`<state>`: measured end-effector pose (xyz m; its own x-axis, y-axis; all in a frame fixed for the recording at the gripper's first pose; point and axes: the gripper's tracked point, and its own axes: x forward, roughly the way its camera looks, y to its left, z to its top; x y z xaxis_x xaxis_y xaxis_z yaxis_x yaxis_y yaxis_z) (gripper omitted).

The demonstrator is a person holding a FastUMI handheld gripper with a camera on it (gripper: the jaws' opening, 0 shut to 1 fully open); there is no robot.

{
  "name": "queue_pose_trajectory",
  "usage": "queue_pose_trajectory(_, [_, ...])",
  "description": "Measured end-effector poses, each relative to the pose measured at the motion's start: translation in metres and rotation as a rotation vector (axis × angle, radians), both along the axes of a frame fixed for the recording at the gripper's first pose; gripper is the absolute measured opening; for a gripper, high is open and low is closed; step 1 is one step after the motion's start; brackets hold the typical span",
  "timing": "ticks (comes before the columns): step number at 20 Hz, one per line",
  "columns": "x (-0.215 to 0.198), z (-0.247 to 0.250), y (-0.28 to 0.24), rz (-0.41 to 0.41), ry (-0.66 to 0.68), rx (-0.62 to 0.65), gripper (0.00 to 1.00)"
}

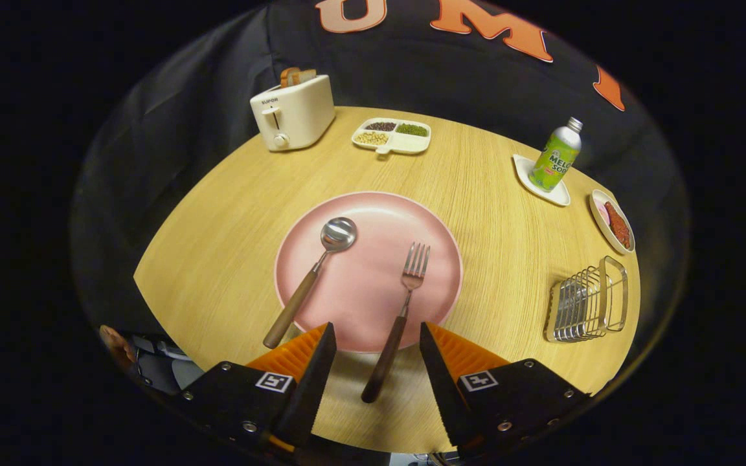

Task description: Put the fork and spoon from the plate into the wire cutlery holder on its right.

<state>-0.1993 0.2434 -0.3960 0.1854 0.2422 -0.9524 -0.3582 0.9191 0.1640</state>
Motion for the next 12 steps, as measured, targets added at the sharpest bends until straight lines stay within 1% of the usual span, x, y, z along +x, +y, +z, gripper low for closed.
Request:
queue_pose_trajectory(4, [-0.008,-0.014,0.006,-0.013,0.116,-0.007,0.73])
queue_pose_trajectory(7, [0.004,-0.02,0.0,-0.005,0.128,-0.054,0.71])
queue_pose_trajectory(12, [0.018,-0.018,0.007,0.019,0.129,-0.056,0.71])
